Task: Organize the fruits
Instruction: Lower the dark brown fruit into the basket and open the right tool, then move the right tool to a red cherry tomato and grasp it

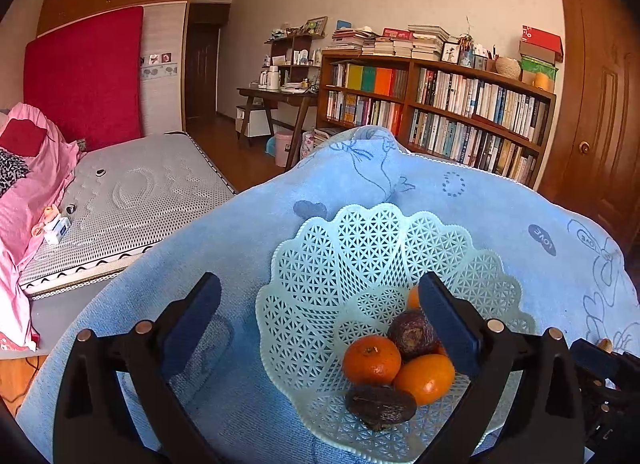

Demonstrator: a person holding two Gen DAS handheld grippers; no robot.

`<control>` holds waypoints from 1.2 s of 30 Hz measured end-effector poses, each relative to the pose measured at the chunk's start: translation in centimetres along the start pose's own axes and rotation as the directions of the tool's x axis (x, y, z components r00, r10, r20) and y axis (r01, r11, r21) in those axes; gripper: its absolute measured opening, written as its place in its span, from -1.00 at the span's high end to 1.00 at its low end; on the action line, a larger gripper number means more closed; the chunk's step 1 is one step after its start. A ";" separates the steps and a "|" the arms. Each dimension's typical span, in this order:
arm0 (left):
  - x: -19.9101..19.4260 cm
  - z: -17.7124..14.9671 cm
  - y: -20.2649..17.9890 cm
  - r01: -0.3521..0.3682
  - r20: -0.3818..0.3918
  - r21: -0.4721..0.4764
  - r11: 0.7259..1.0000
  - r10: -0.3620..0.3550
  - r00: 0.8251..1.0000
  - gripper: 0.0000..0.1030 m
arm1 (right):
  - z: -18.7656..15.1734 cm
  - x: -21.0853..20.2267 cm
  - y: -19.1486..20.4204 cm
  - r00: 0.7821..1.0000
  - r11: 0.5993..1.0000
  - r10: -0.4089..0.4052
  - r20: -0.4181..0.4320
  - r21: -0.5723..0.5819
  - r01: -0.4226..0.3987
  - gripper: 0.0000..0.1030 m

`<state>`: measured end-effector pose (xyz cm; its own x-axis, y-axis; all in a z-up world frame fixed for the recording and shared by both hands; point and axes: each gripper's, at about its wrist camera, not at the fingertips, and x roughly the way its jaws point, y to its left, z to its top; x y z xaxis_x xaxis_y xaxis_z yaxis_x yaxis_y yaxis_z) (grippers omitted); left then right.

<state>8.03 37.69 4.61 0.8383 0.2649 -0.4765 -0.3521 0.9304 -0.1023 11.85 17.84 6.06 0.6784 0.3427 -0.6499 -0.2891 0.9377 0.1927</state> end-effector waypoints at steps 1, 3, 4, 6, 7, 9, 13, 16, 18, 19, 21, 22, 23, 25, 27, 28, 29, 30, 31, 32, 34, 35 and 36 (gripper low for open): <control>0.0 0.0 -0.1 0.002 0.001 0.002 1.000 -0.002 1.000 -0.95 | -0.1 -0.1 -0.4 1.000 1.000 -0.008 0.001 0.008 0.008 -0.06; -0.1 -0.1 -0.3 0.006 0.002 0.008 1.000 -0.006 1.000 -0.95 | -0.4 -0.3 -1.2 1.000 0.999 -0.026 0.007 0.024 0.026 -0.07; -0.2 -0.1 -0.4 0.008 0.004 0.011 1.000 -0.008 1.000 -0.95 | -0.6 -0.5 -1.6 0.999 0.999 -0.032 0.010 0.033 0.032 -0.09; -0.3 -0.2 -0.6 0.016 0.007 0.017 1.000 -0.016 1.000 -0.95 | -0.8 -0.7 -2.4 0.999 0.998 -0.044 0.015 0.051 0.043 -0.15; -0.4 -0.2 -0.6 0.020 0.010 0.019 1.000 -0.021 1.000 -0.95 | -0.9 -0.9 -2.8 0.999 0.997 -0.051 0.017 0.059 0.050 -0.16; -0.6 -0.2 -0.8 0.028 0.018 0.020 0.999 -0.029 0.999 -0.95 | -1.2 -1.1 -3.5 0.998 0.996 -0.066 0.018 0.069 0.065 -0.16; -0.8 -0.3 -1.3 0.043 0.024 0.039 0.998 -0.044 0.999 -0.95 | -1.9 -1.5 -5.1 0.995 0.991 -0.098 0.013 0.093 0.096 -0.16; -1.0 -0.4 -1.8 0.048 0.027 0.055 0.997 -0.050 0.998 -0.95 | -2.2 -2.1 -6.4 0.992 0.986 -0.122 0.015 0.116 0.120 -0.16; -1.2 -0.5 -2.0 0.051 0.029 0.062 0.997 -0.053 0.998 -0.95 | -2.4 -2.7 -7.5 0.989 0.981 -0.145 0.021 0.129 0.142 -0.16; -1.2 -0.5 -2.1 0.053 0.031 0.065 0.996 -0.055 0.998 -0.95 | -2.5 -3.1 -8.1 0.986 0.978 -0.163 0.025 0.135 0.158 -0.16; -1.3 -0.6 -2.4 0.056 0.031 0.072 0.996 -0.058 0.998 -0.95 | -2.7 -4.0 -9.5 0.981 0.971 -0.189 0.032 0.154 0.182 -0.16; -1.4 -0.6 -2.5 0.059 0.031 0.077 0.995 -0.062 0.998 -0.95 | -2.8 -4.4 -10.2 0.979 0.967 -0.201 0.033 0.165 0.193 -0.16; -1.5 -0.6 -2.6 0.061 0.032 0.084 0.995 -0.064 0.997 -0.95 | -2.9 -4.8 -10.9 0.976 0.963 -0.214 0.036 0.177 0.204 -0.16; -1.7 -0.6 -2.9 0.066 0.032 0.092 0.994 -0.069 0.997 -0.95 | -3.2 -5.5 -12.3 0.970 0.953 -0.239 0.039 0.201 0.227 -0.16; -1.8 -0.7 -3.1 0.080 0.027 0.094 0.992 -0.083 0.996 -0.95 | -3.5 -6.4 -13.7 0.964 0.943 -0.262 0.040 0.224 0.247 -0.16; -1.9 -0.7 -3.2 0.086 0.023 0.096 0.992 -0.089 0.996 -0.95 | -3.7 -6.8 -14.2 0.961 0.938 -0.273 0.041 0.231 0.257 -0.16; -2.0 -0.7 -3.3 0.093 0.019 0.098 0.991 -0.095 0.995 -0.95 | -3.8 -7.2 -14.8 0.958 0.934 -0.285 0.041 0.235 0.268 -0.16; -2.1 -0.8 -3.5 0.099 0.017 0.101 0.990 -0.101 0.995 -0.95 | -4.0 -7.5 -15.3 0.953 0.930 -0.299 0.039 0.237 0.282 -0.16; -2.2 -0.8 -3.6 0.102 0.014 0.103 0.989 -0.104 0.994 -0.95 | -4.3 -7.8 -15.9 0.949 0.924 -0.314 0.033 0.239 0.298 -0.16; -2.3 -0.8 -3.8 0.107 0.012 0.106 0.989 -0.108 0.994 -0.95 | -4.6 -8.0 -16.4 0.944 0.918 -0.330 0.023 0.242 0.315 -0.16; -2.6 -0.9 -4.1 0.116 0.007 0.114 0.987 -0.118 0.993 -0.95 | -5.1 -8.3 -17.6 0.934 0.904 -0.358 0.002 0.252 0.346 -0.16; -2.7 -0.9 -4.3 0.120 0.004 0.119 0.986 -0.122 0.993 -0.95 | -5.3 -8.3 -18.1 0.930 0.898 -0.367 -0.009 0.257 0.357 -0.16; -2.9 -0.9 -4.5 0.126 0.000 0.125 0.984 -0.127 0.992 -0.95 | -5.6 -8.4 -18.7 0.928 0.893 -0.373 -0.018 0.262 0.365 -0.16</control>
<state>6.77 32.52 5.63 0.8764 0.1451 -0.4593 -0.1894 0.9805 -0.0517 7.78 -2.86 3.85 0.7248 -0.0332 -0.6882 0.1662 0.9778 0.1279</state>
